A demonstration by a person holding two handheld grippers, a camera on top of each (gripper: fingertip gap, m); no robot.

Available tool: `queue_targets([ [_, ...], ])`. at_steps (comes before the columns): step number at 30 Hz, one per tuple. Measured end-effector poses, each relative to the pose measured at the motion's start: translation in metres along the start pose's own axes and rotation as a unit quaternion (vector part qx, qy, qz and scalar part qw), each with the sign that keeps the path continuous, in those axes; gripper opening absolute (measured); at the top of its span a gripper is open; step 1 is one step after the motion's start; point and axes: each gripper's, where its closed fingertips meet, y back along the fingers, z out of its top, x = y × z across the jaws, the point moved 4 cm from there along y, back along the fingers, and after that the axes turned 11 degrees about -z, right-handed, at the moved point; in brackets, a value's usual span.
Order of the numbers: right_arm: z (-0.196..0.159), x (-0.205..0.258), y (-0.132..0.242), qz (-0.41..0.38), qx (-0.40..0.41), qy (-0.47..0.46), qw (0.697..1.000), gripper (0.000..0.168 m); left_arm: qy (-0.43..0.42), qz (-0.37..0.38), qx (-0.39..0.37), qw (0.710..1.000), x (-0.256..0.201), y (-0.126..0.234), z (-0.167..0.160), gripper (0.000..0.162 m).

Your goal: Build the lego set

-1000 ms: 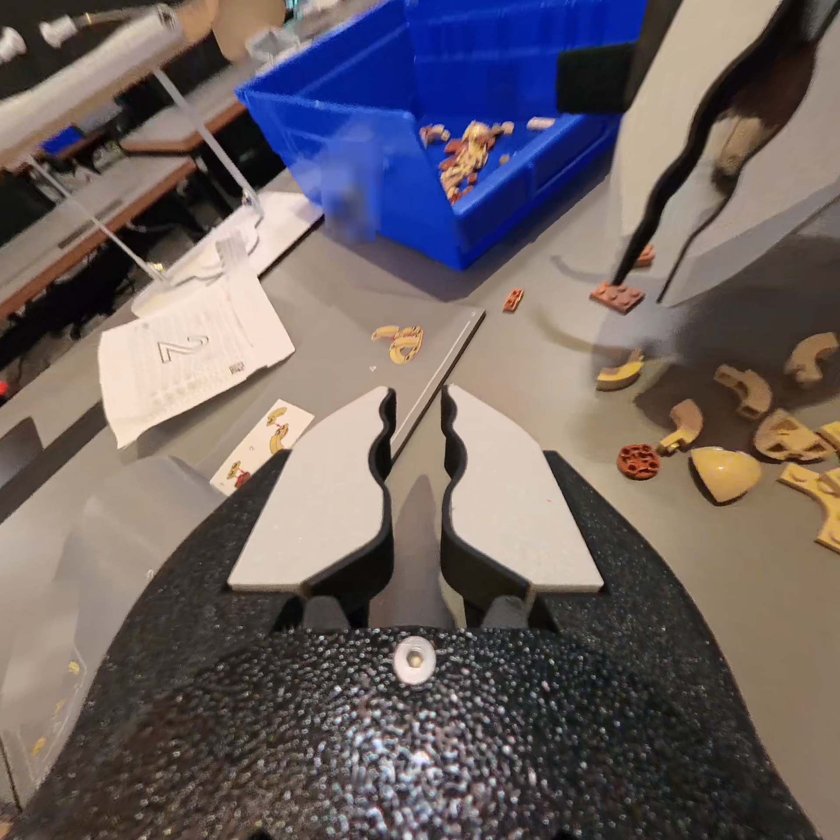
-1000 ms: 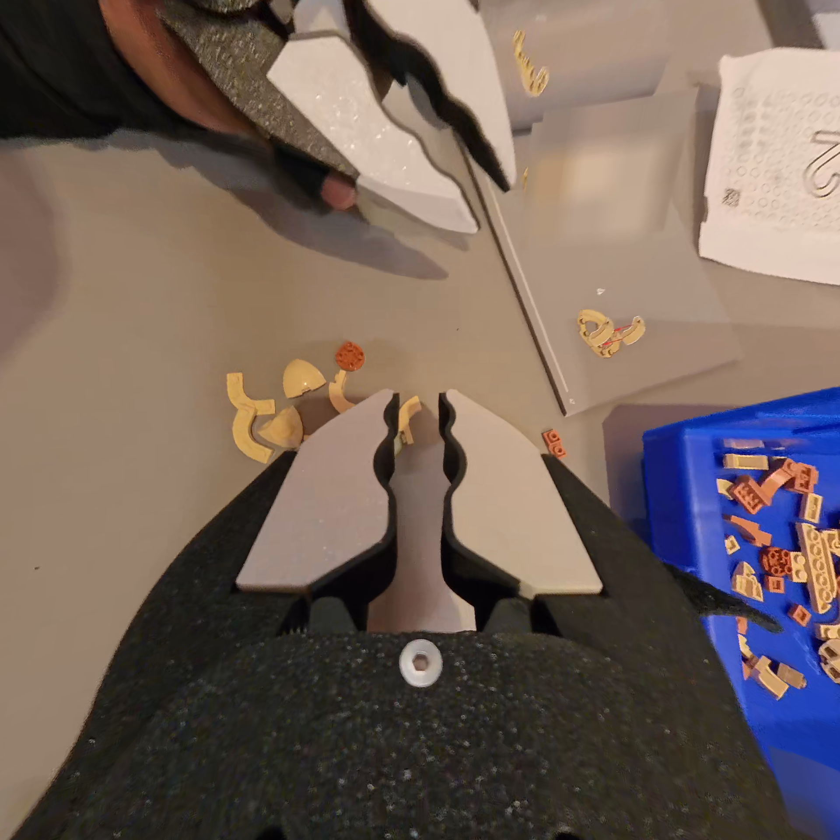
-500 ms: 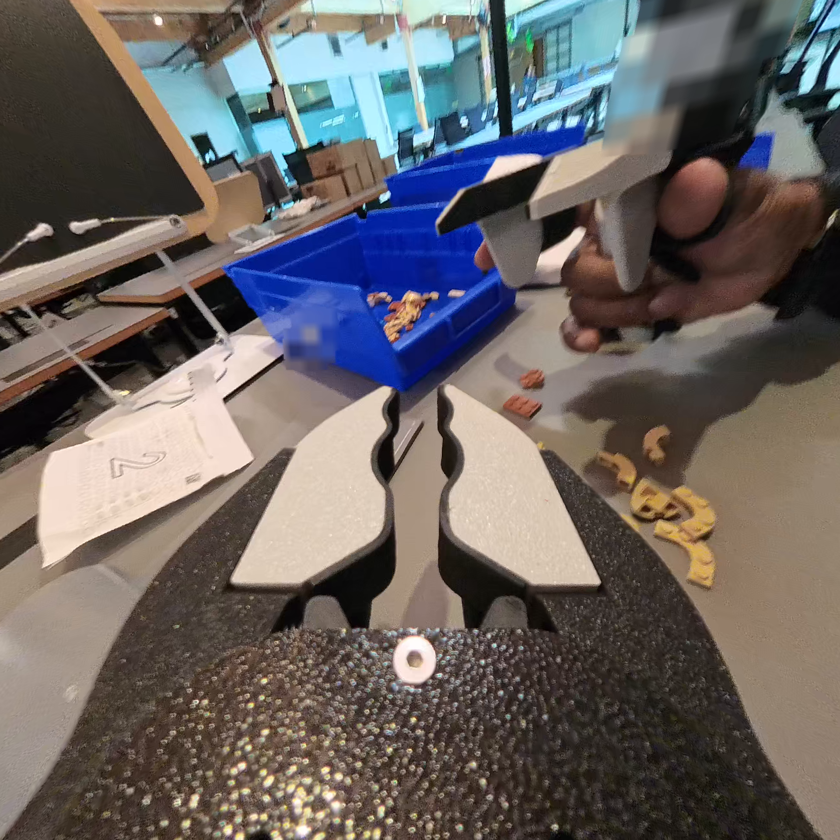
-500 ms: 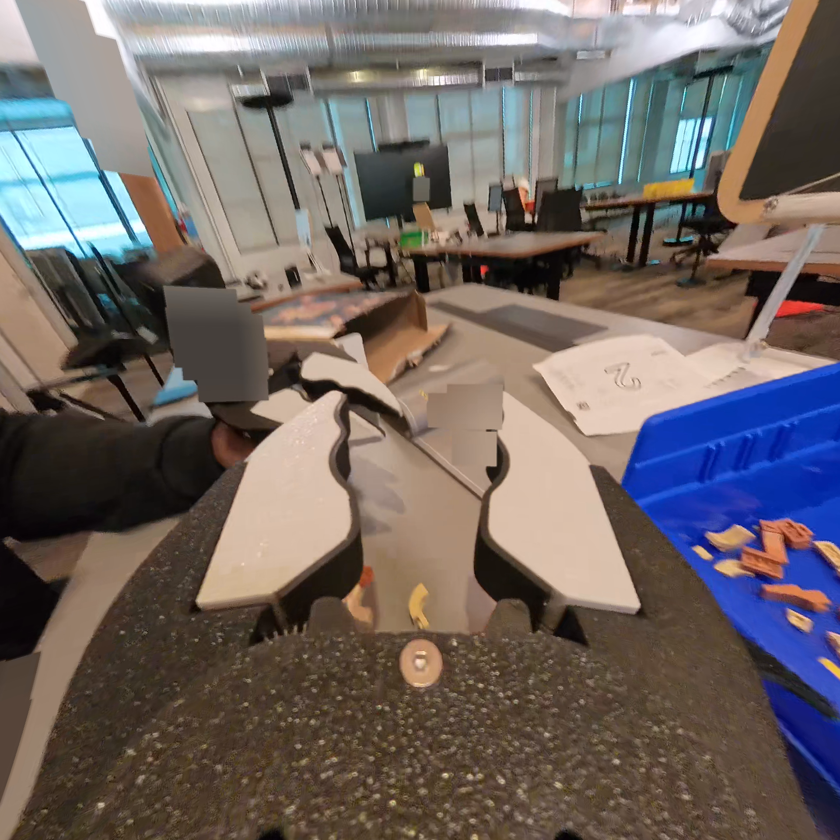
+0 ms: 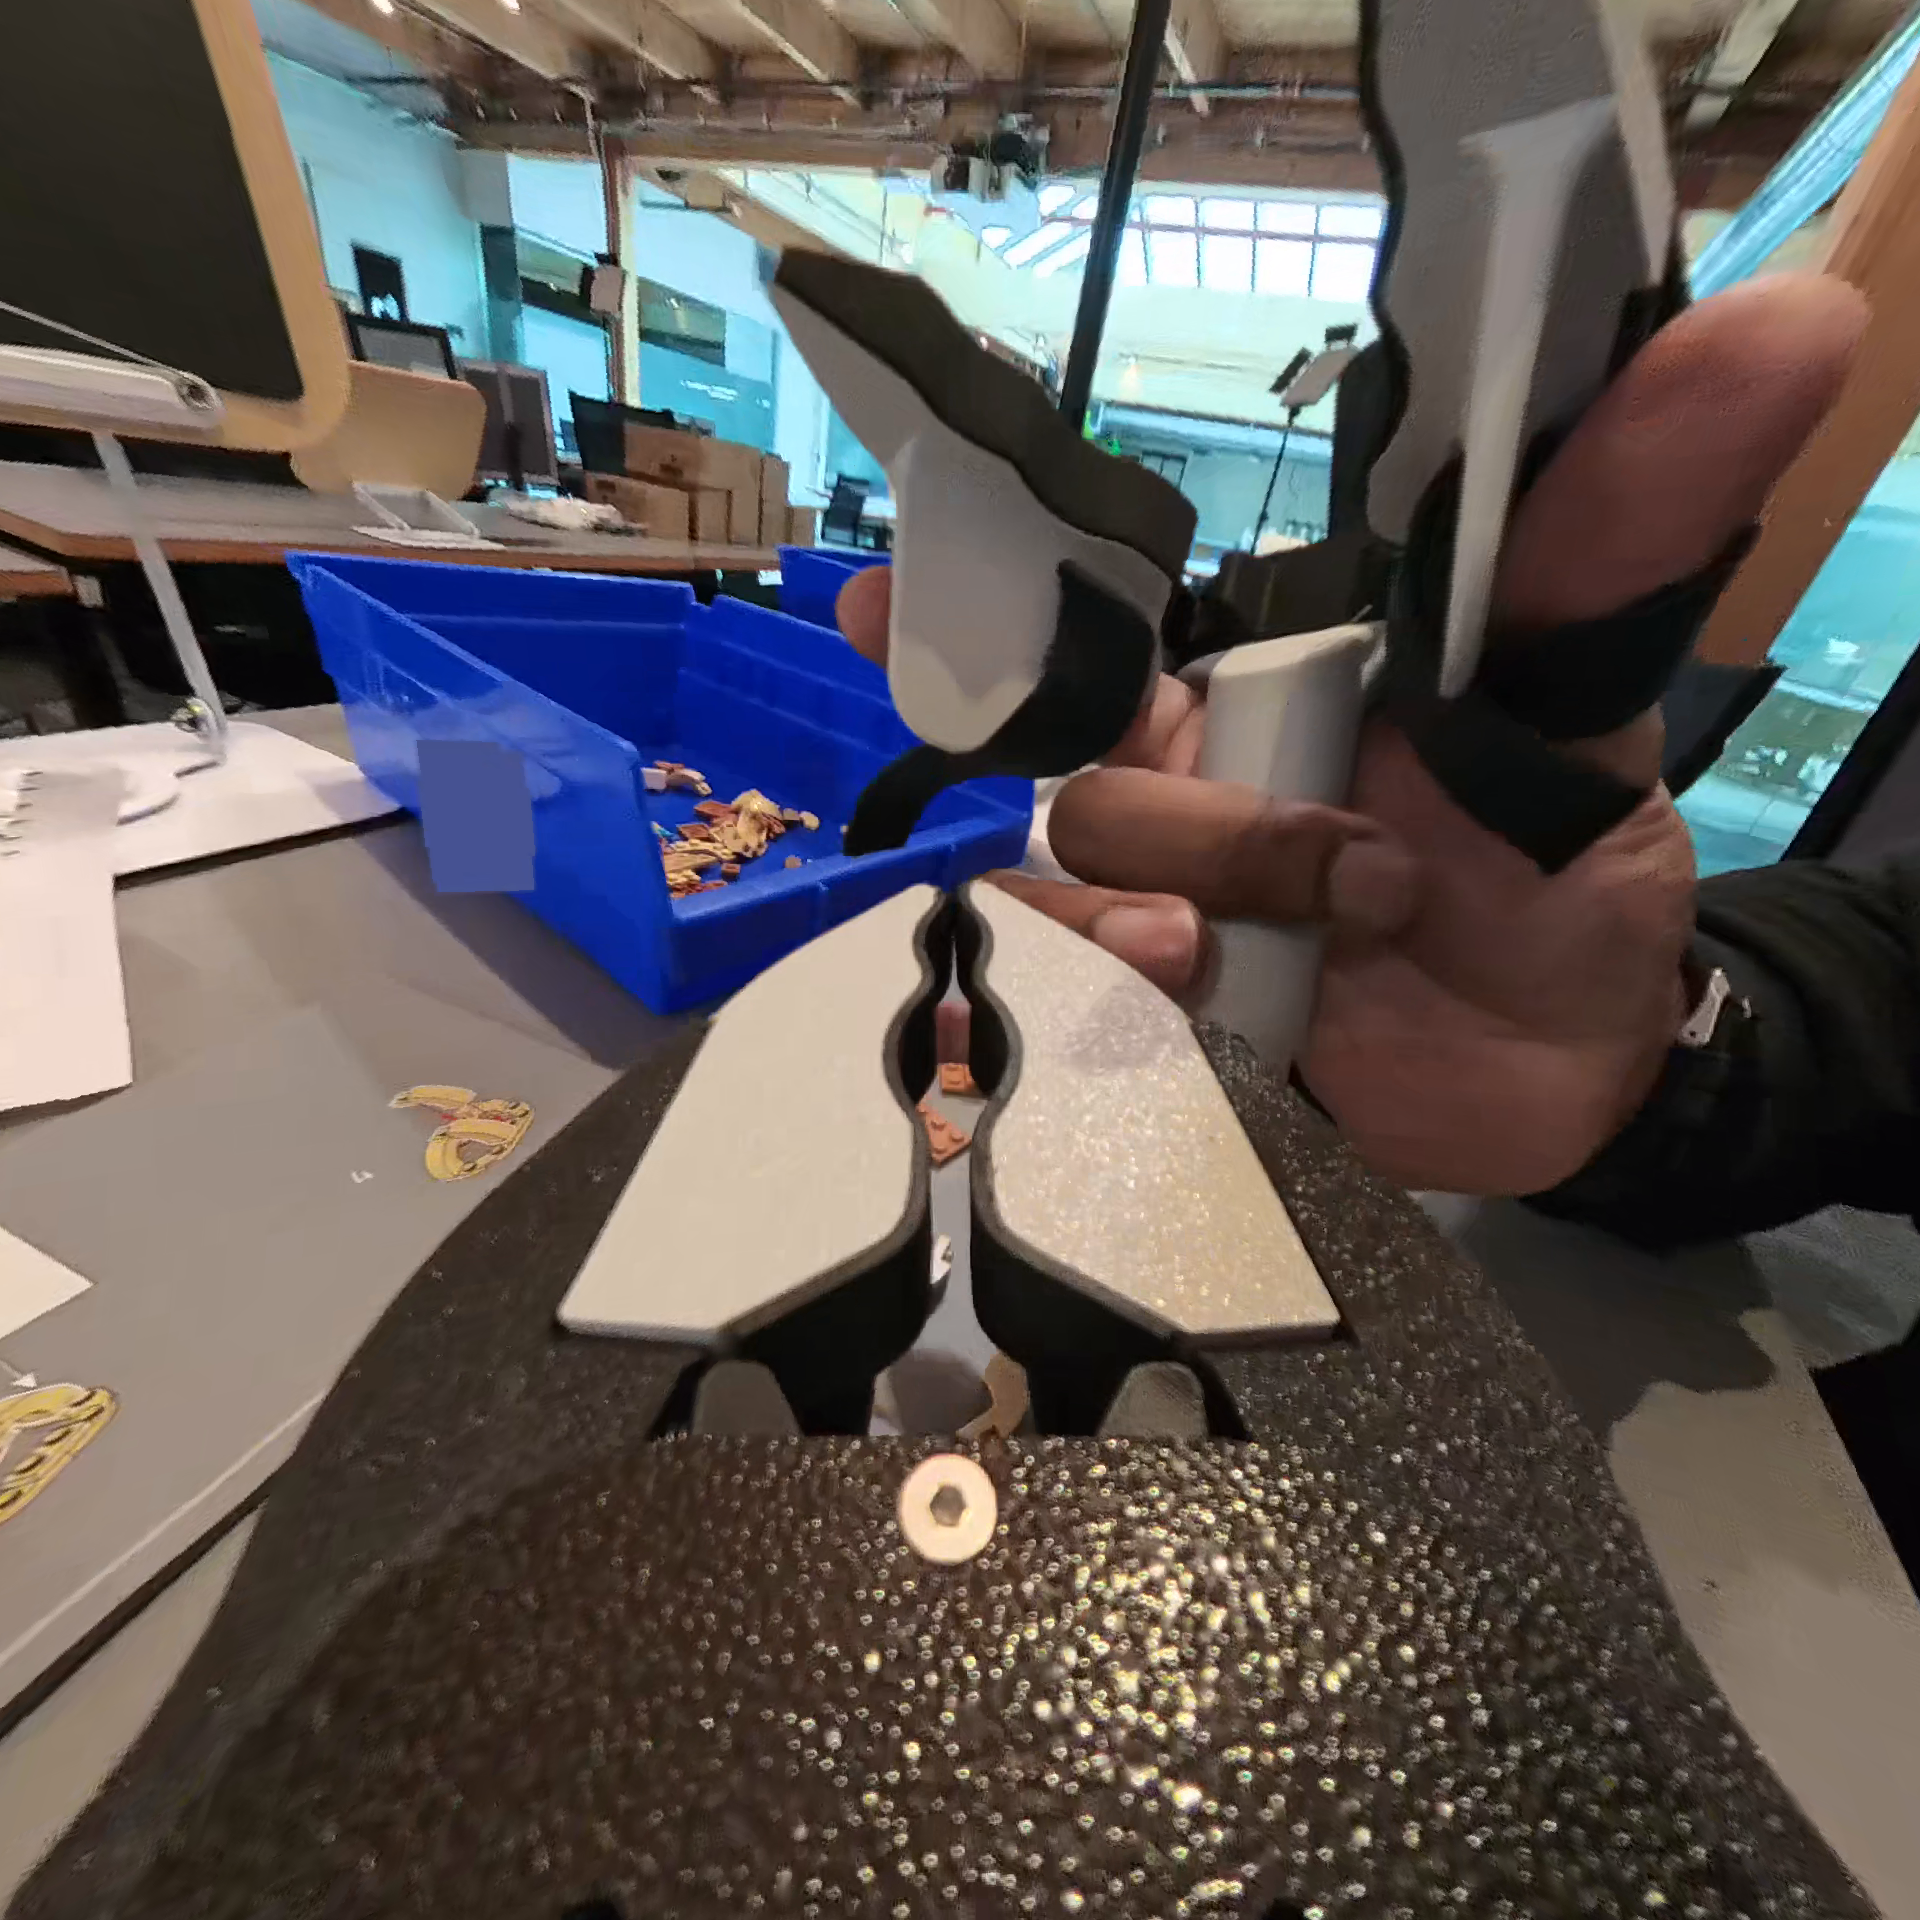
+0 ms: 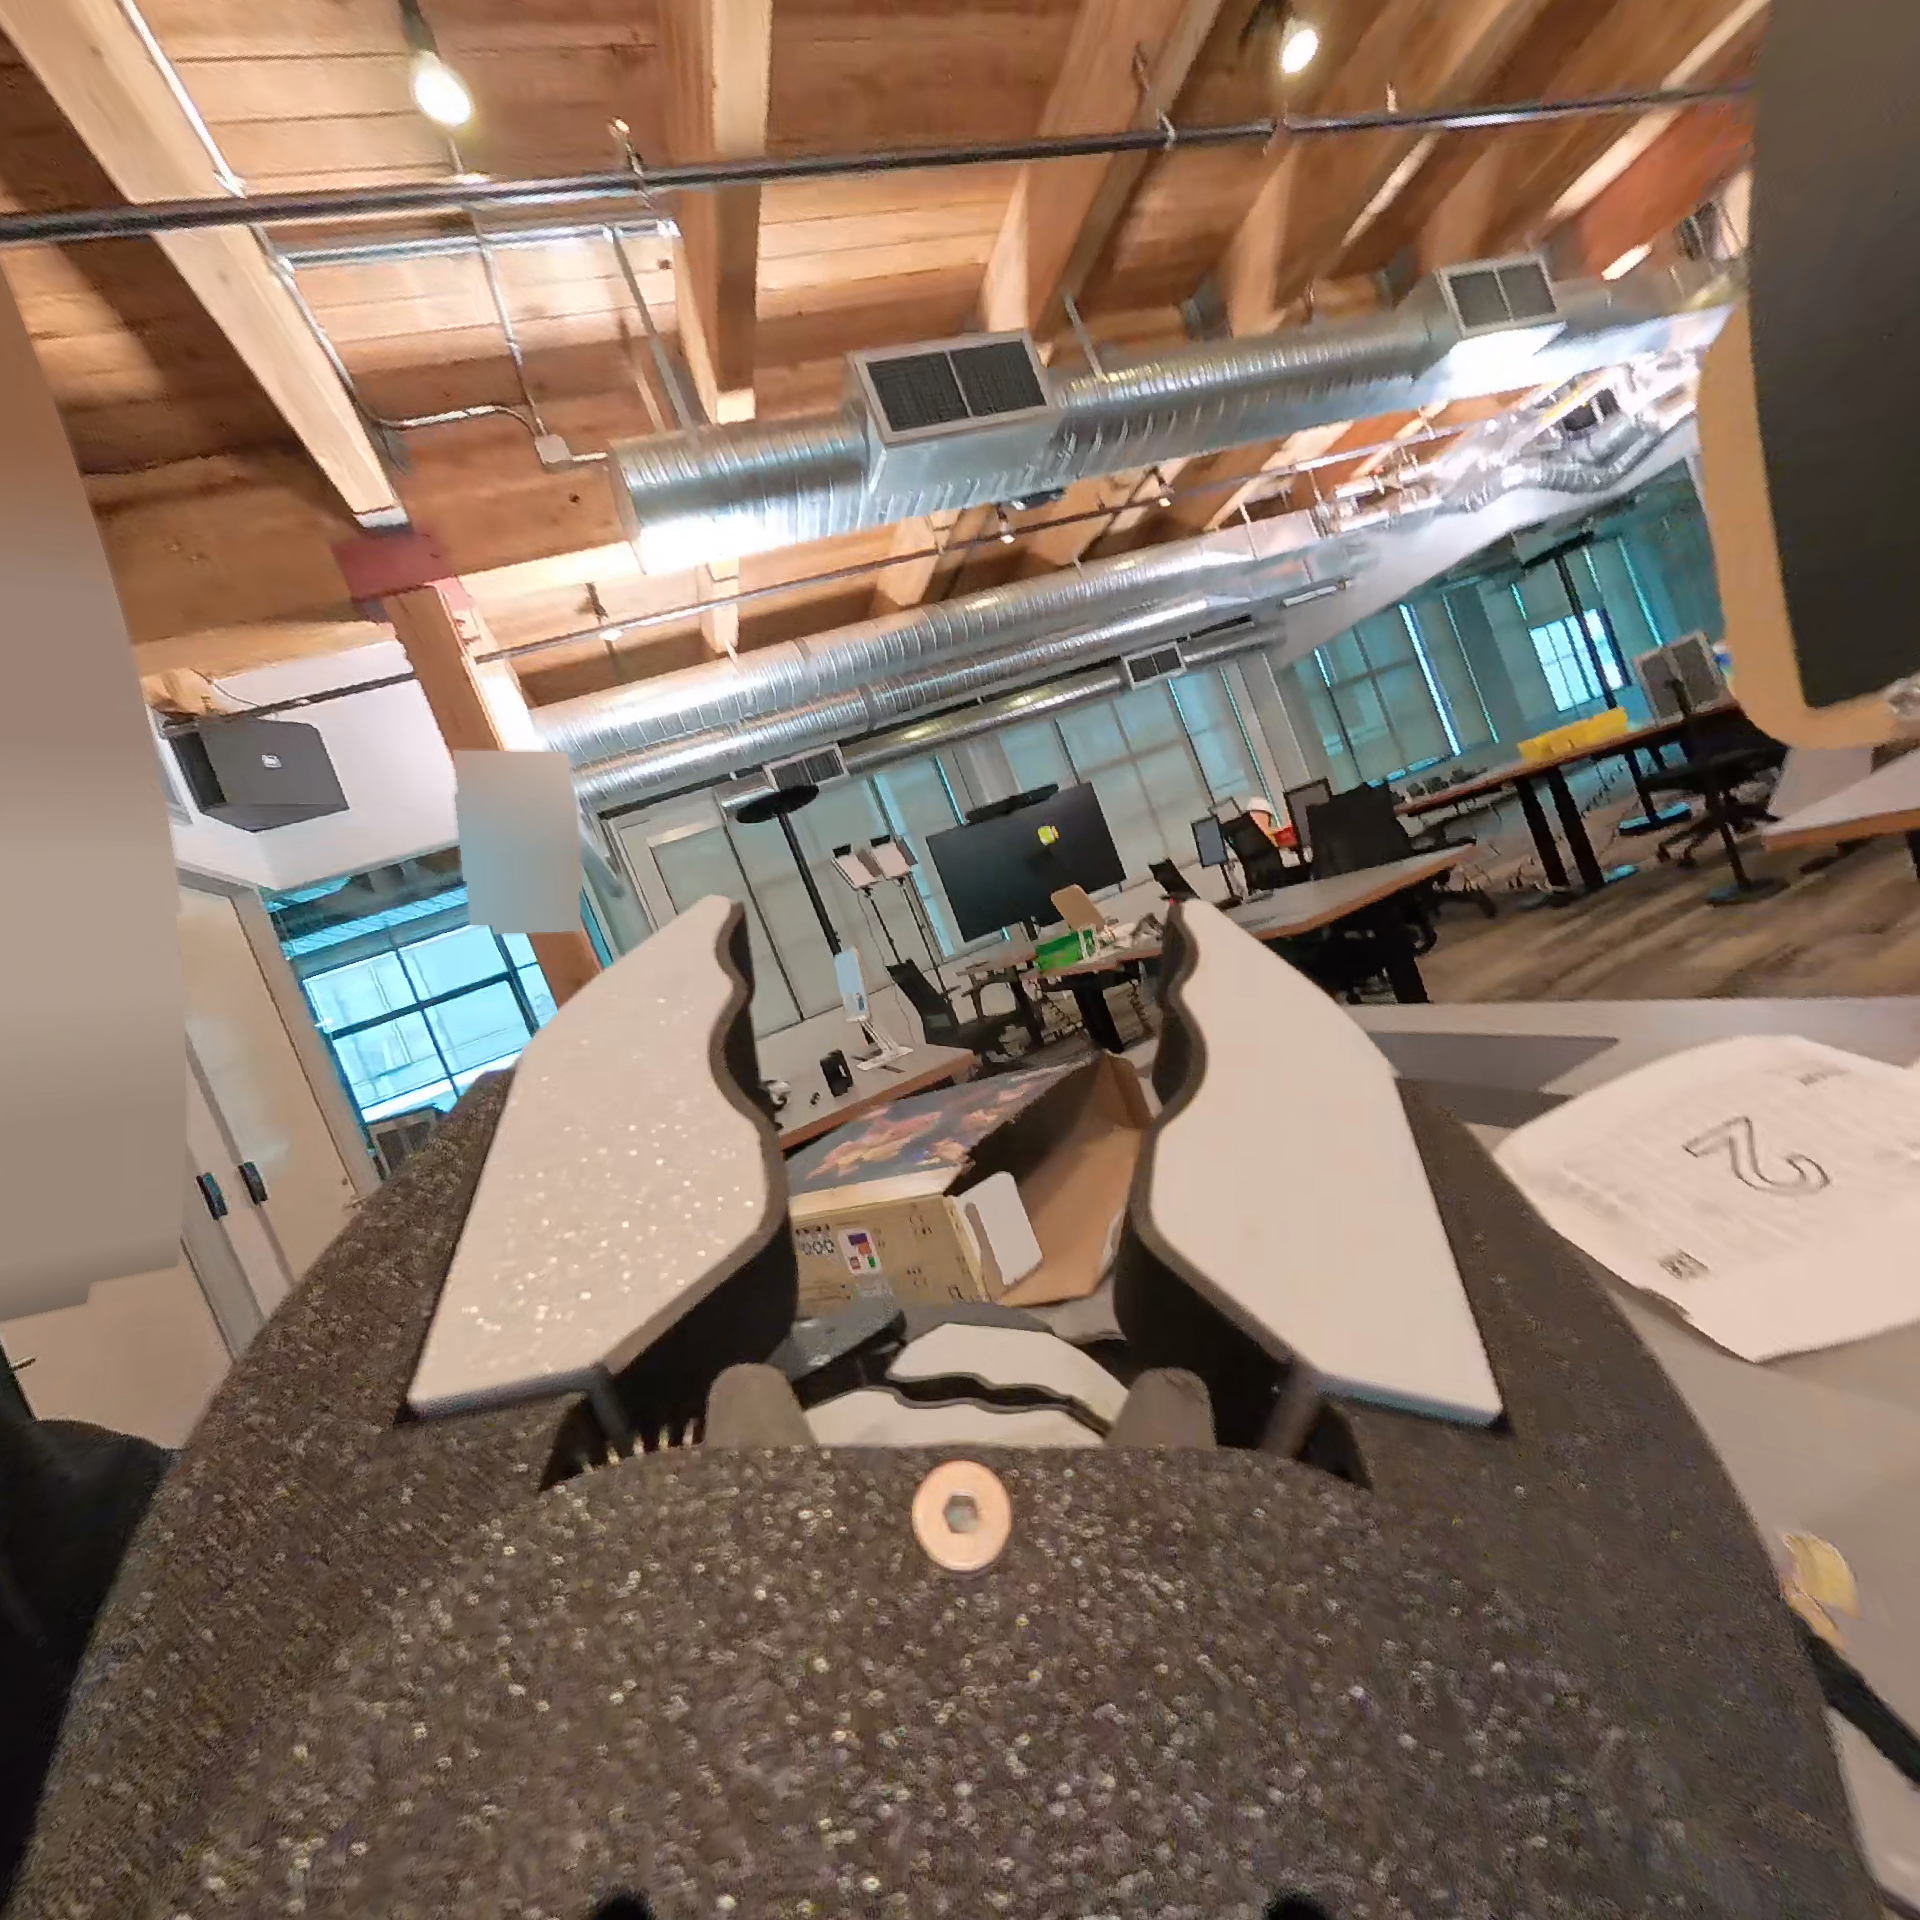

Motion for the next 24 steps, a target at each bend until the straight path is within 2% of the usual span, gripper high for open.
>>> queue_targets([
  [8, 0.015, 0.015, -0.004, 0.037, -0.068, -0.009, 0.997, 0.075, 0.016, -0.033, -0.021, 0.999, -0.002, 0.011, 0.005, 0.0],
  [12, 0.015, 0.015, -0.008, 0.036, -0.07, -0.009, 0.997, 0.074, 0.022, -0.06, -0.021, 0.998, -0.008, 0.009, 0.004, 0.0],
  [15, 0.014, 0.018, -0.008, 0.043, -0.067, -0.018, 0.997, 0.079, 0.041, -0.09, -0.031, 0.995, -0.015, 0.006, 0.004, 0.0],
  [18, 0.013, 0.027, -0.006, 0.078, -0.046, -0.025, 0.996, 0.074, 0.092, -0.152, -0.037, 0.983, -0.021, 0.005, 0.004, 0.0],
  [21, 0.014, 0.035, -0.004, 0.121, -0.031, -0.055, 0.991, 0.077, 0.149, -0.207, -0.012, 0.967, -0.025, 0.002, -0.003, 0.0],
  [24, 0.02, 0.045, -0.002, 0.153, -0.038, -0.066, 0.985, 0.082, 0.147, -0.236, -0.012, 0.96, -0.03, 0.003, -0.002, 0.0],
])
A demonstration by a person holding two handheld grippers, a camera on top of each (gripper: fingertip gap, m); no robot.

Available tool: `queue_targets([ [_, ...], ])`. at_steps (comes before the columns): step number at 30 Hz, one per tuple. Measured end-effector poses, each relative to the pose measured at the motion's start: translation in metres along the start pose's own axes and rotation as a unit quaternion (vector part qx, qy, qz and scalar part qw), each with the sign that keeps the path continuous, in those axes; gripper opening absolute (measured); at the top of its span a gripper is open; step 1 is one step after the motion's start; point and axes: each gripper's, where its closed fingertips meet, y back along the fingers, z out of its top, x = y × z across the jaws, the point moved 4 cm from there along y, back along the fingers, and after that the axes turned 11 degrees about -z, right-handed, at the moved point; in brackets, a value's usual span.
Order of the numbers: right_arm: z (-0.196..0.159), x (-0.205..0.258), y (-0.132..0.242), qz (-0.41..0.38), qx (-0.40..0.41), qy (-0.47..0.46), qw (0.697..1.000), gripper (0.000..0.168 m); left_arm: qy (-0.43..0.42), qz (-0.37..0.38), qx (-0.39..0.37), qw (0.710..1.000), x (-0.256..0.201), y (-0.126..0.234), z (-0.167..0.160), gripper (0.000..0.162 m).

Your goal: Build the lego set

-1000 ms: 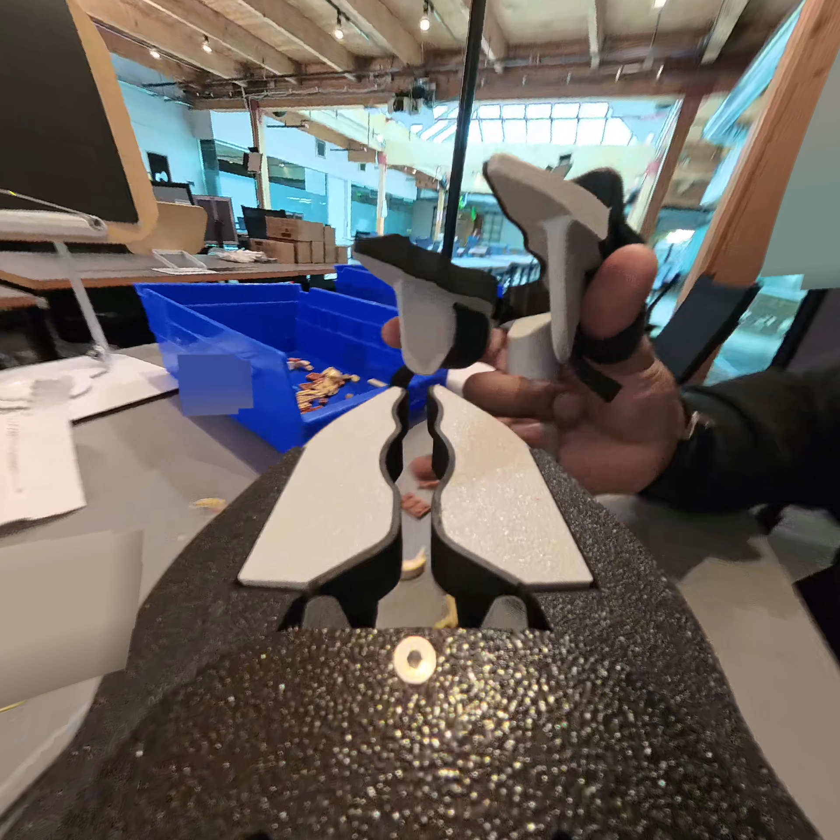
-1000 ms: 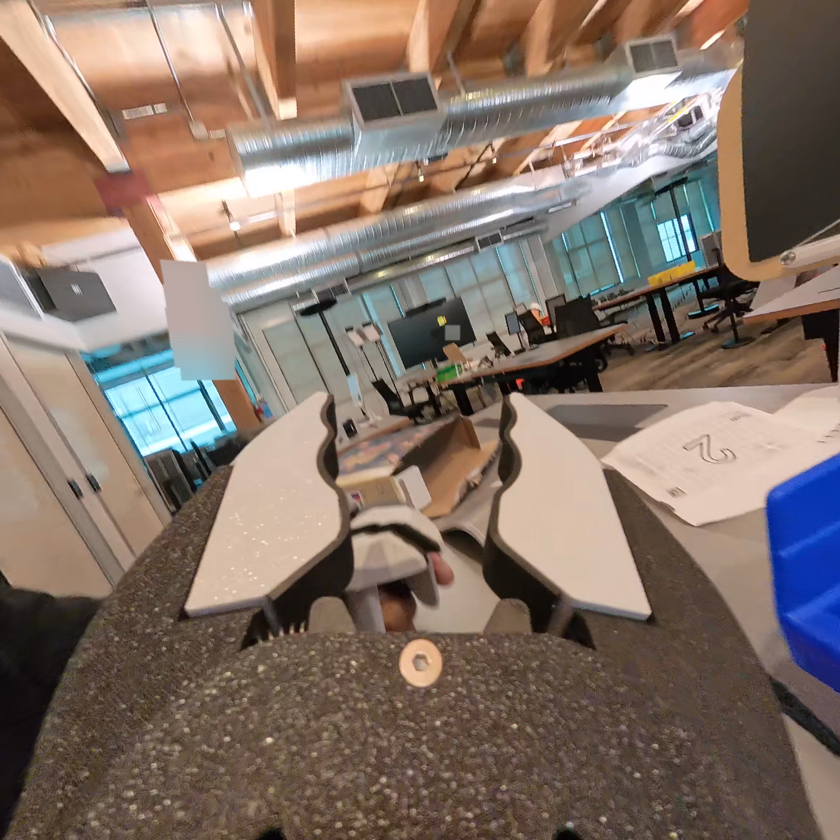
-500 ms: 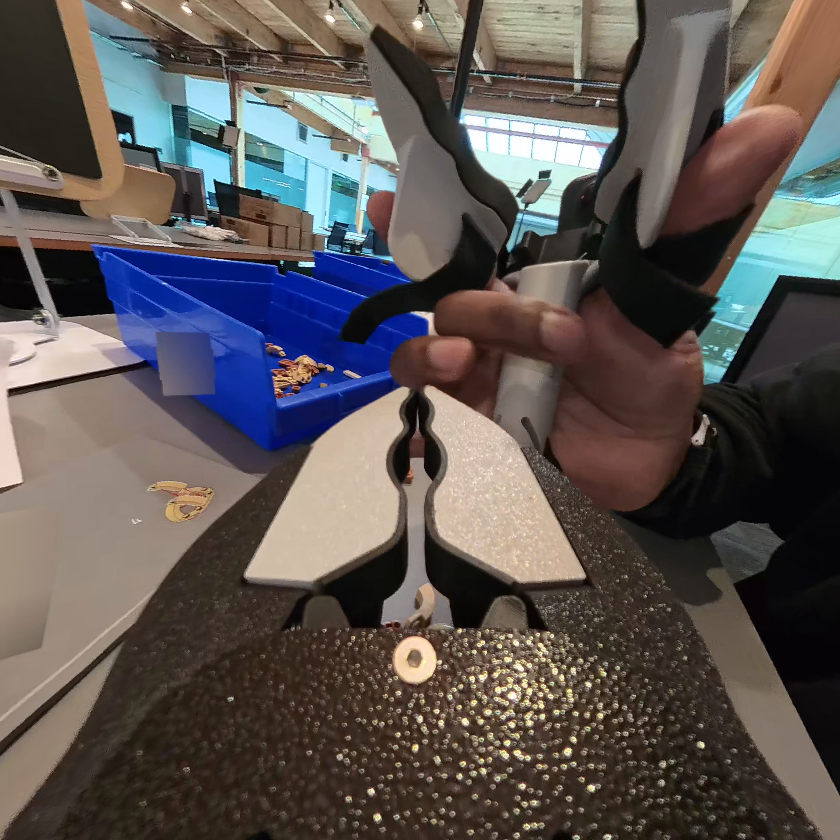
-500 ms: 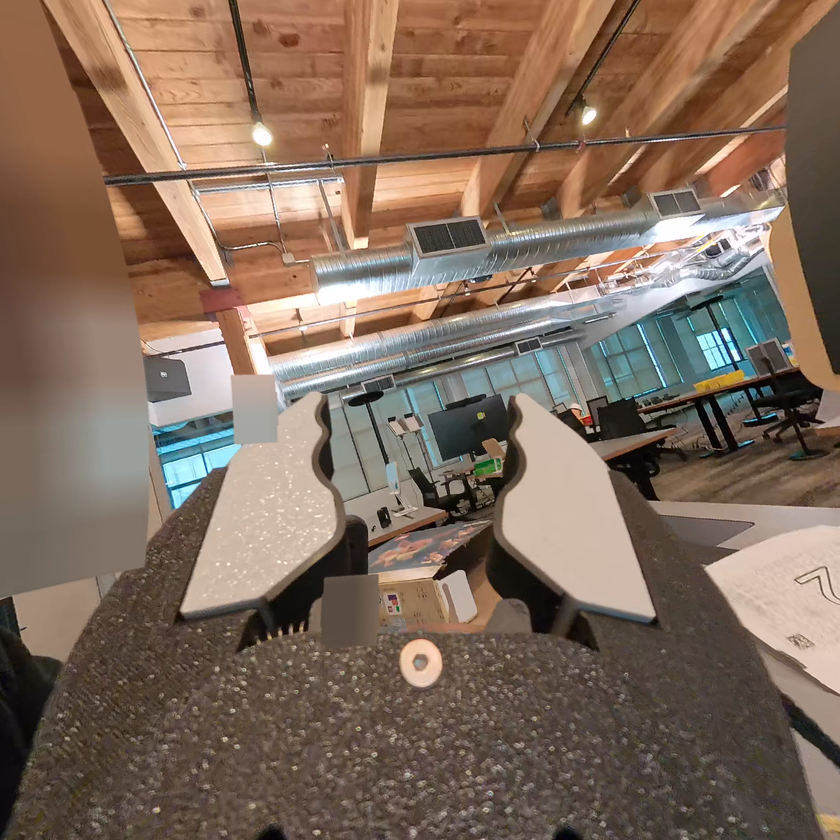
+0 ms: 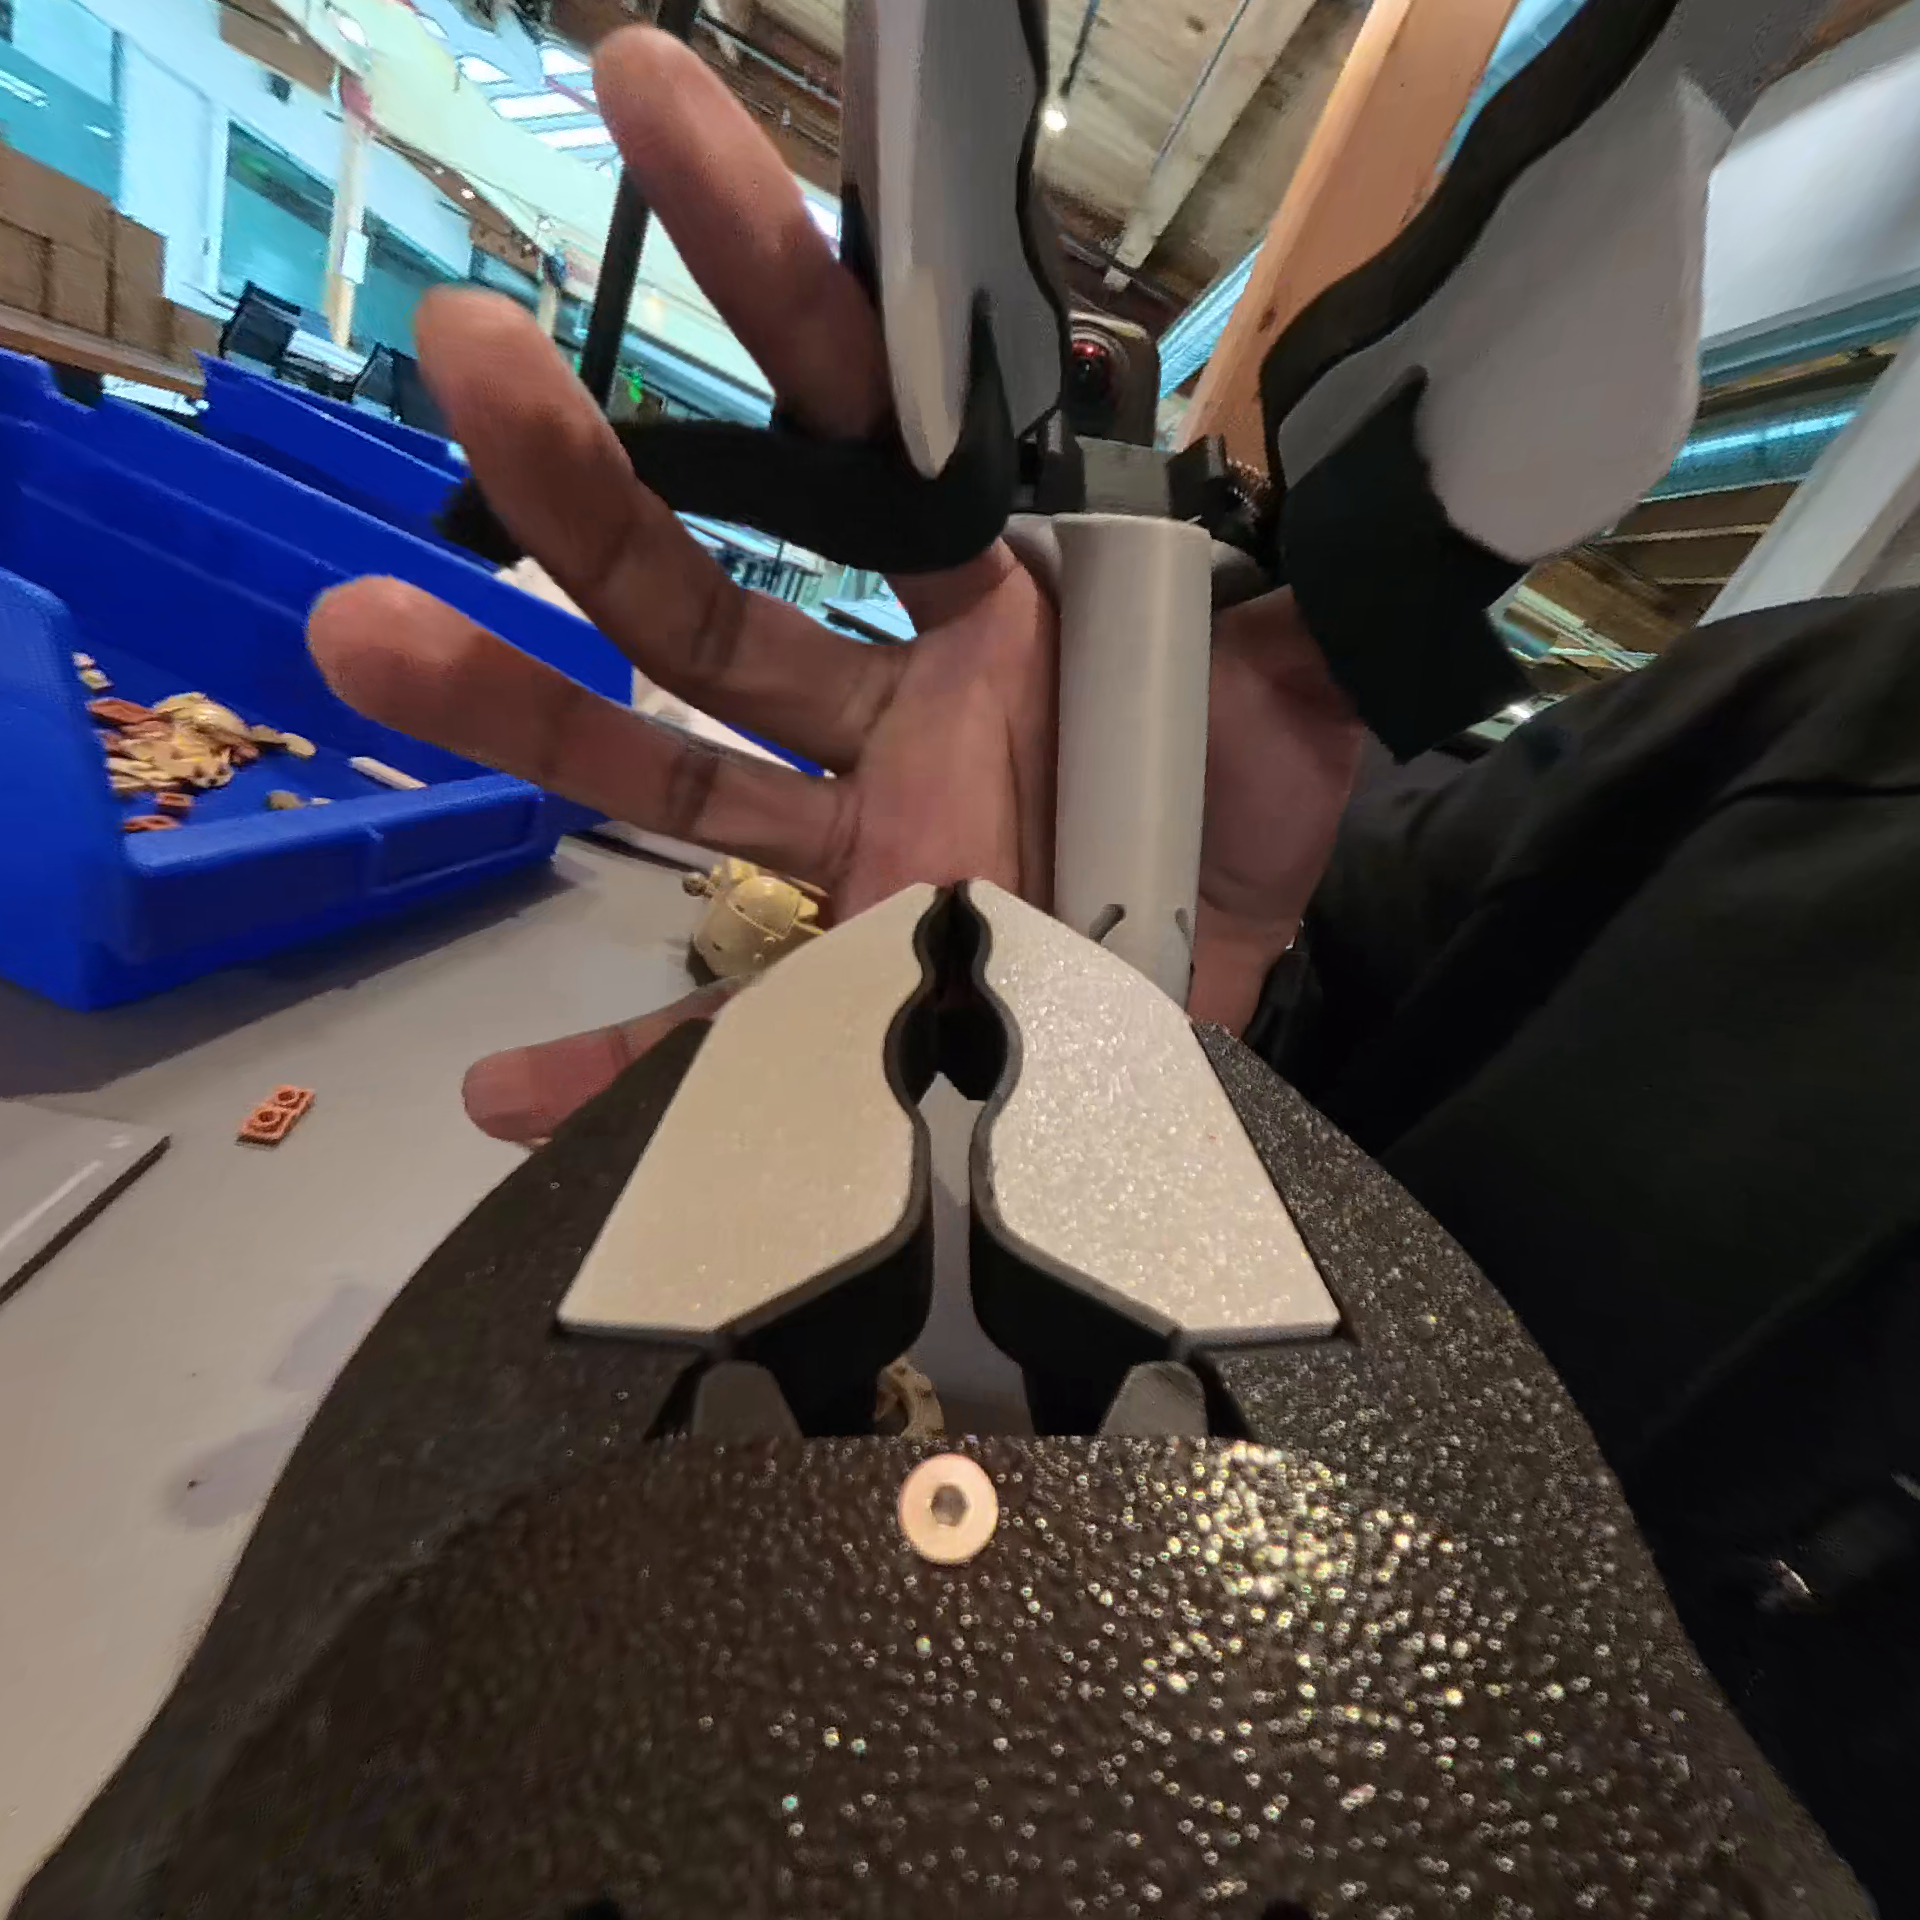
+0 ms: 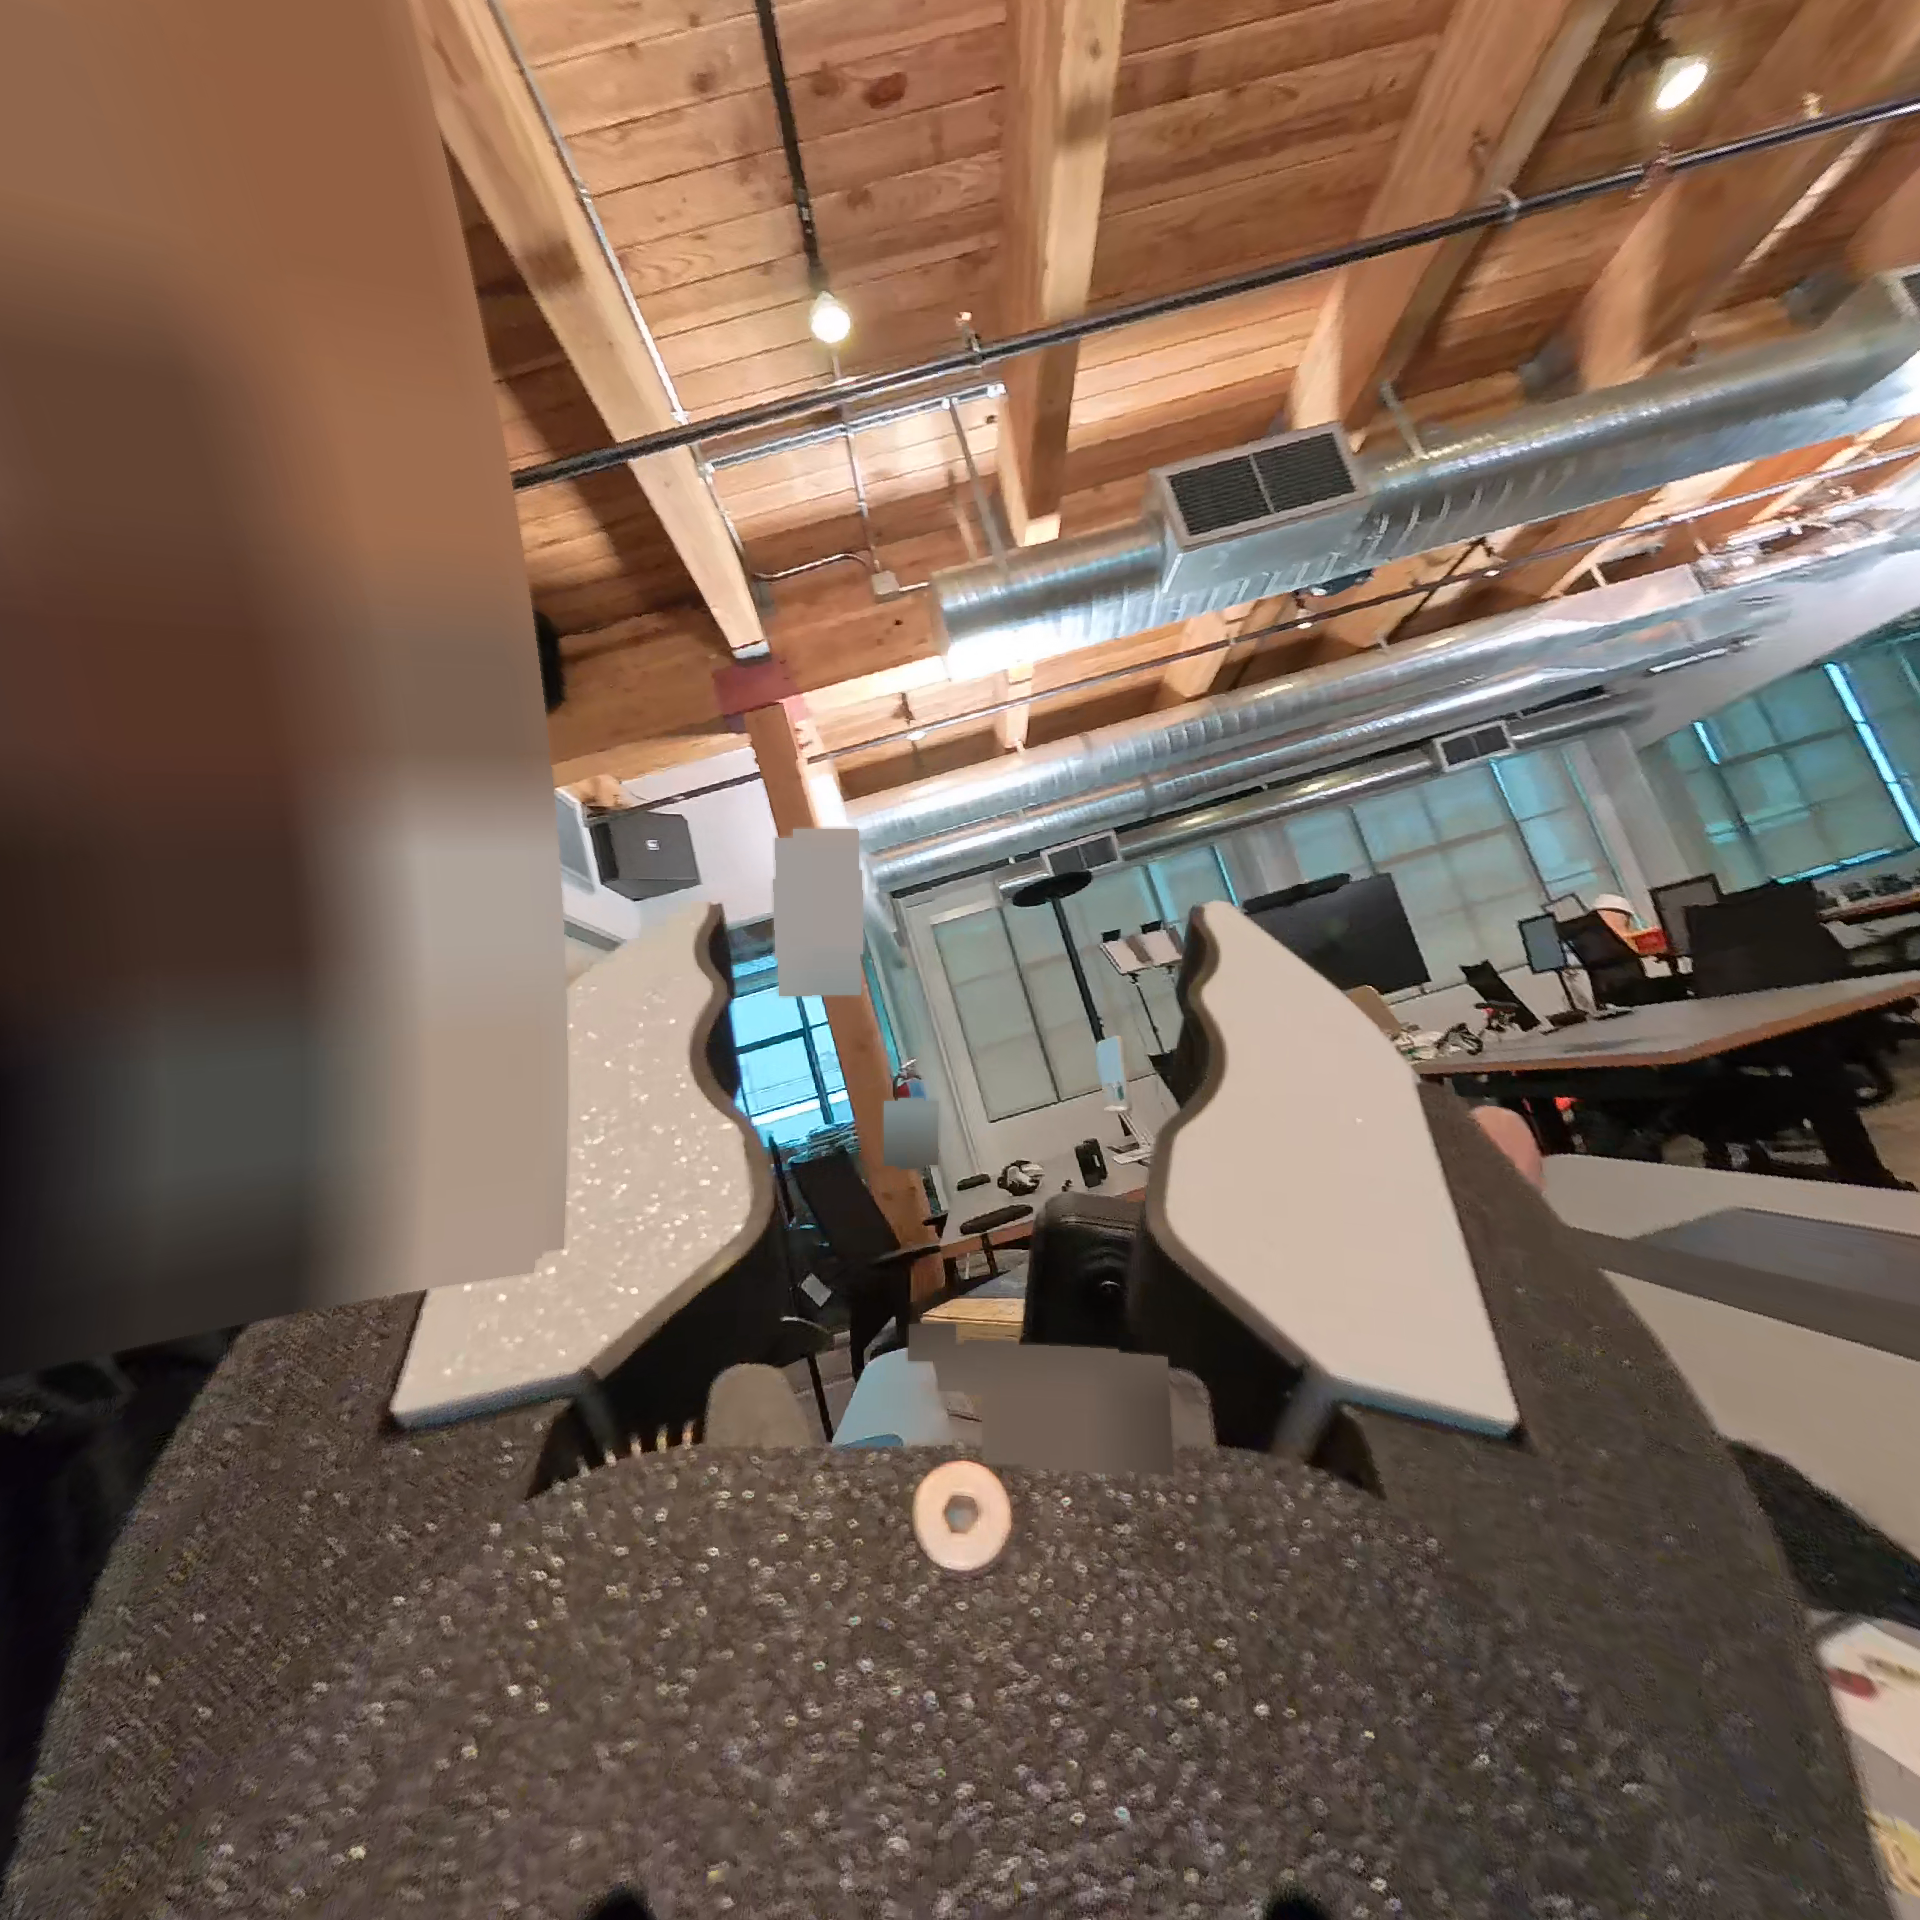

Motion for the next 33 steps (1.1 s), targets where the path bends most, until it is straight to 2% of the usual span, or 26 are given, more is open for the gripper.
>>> queue_targets([
  [5, -0.002, 0.007, -0.001, 0.018, 0.024, -0.012, 0.999, 0.084, 0.013, -0.022, 0.012, 1.0, -0.006, -0.003, -0.003, 0.0],
  [12, 0.007, 0.021, -0.003, 0.037, 0.031, 0.003, 0.999, 0.075, 0.145, -0.099, -0.055, 0.983, -0.012, -0.012, -0.001, 0.0],
  [19, 0.005, 0.027, 0.0, 0.035, 0.033, 0.045, 0.998, 0.071, 0.172, -0.095, -0.048, 0.979, -0.011, -0.015, -0.003, 0.0],
  [21, 0.004, 0.027, 0.002, 0.031, 0.031, 0.072, 0.996, 0.07, 0.147, -0.071, -0.037, 0.986, -0.007, -0.014, -0.003, 0.0],
  [25, 0.009, 0.019, 0.016, -0.012, -0.017, 0.196, 0.98, 0.073, 0.044, 0.013, -0.036, 0.998, 0.005, 0.004, 0.013, 0.0],
  [27, 0.008, 0.011, 0.026, -0.035, 0.004, 0.229, 0.973, 0.073, 0.01, 0.066, -0.031, 0.997, 0.014, 0.022, 0.022, 0.0],
  [30, 0.009, -0.001, 0.044, -0.073, 0.028, 0.283, 0.956, 0.072, -0.043, 0.122, 0.054, 0.99, 0.023, 0.043, 0.019, 0.0],
  [33, 0.008, -0.016, 0.062, -0.113, 0.078, 0.307, 0.942, 0.064, -0.074, 0.13, 0.183, 0.972, 0.025, 0.051, -0.001, 0.0],
])
